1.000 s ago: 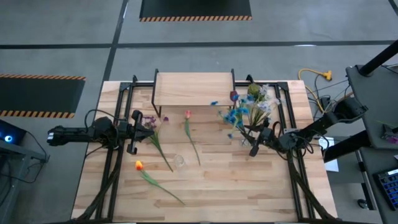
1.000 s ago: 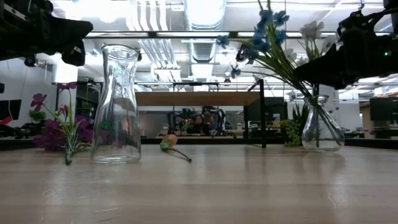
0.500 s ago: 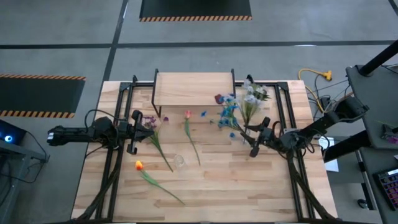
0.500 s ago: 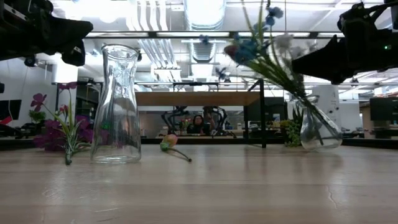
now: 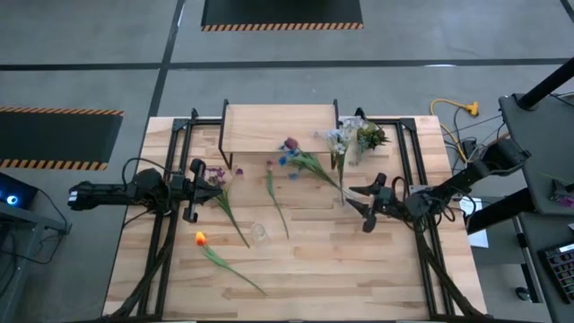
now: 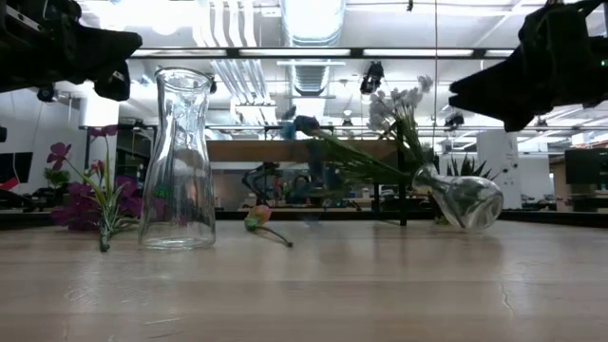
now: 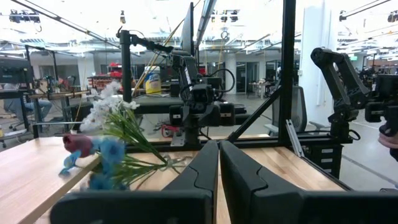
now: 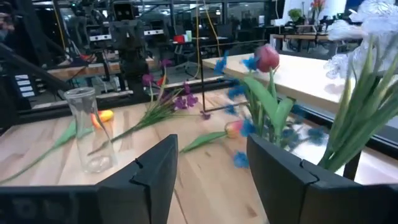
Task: Pick and place flowers into a vace then onto a shelf
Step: Adjust the right transparent crystal vase
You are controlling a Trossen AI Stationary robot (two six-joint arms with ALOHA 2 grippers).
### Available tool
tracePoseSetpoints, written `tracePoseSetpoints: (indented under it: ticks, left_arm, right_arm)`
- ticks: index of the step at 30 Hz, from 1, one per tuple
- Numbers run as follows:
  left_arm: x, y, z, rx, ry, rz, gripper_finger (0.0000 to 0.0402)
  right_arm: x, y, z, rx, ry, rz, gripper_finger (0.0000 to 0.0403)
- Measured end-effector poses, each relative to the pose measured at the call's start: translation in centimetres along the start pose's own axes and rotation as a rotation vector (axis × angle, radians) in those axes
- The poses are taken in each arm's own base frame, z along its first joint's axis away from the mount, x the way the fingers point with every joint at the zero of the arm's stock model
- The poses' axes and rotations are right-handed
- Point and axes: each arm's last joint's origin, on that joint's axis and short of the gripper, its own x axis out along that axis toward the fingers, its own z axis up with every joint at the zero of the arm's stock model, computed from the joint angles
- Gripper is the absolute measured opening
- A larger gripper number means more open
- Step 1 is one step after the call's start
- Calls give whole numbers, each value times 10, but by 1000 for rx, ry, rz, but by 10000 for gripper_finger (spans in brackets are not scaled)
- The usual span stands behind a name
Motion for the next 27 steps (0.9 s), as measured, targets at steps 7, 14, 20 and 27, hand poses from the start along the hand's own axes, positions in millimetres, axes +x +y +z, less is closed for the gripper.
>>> tracePoseSetpoints:
  ticks: [7, 14, 20, 27]
  left_arm:
    - [0, 0, 0, 0, 0, 0, 0]
    - [0, 0, 0, 0, 0, 0, 0]
    - [0, 0, 0, 0, 0, 0, 0]
    - [0, 0, 0, 0, 0, 0, 0]
  right_arm:
    - [4, 5, 6, 19, -12, 2, 182]
    - [17, 22, 26, -72, 9, 17, 235]
    - [34, 40, 48, -62, 216, -112, 281]
    - [40, 46, 64, 31, 385, -327, 272]
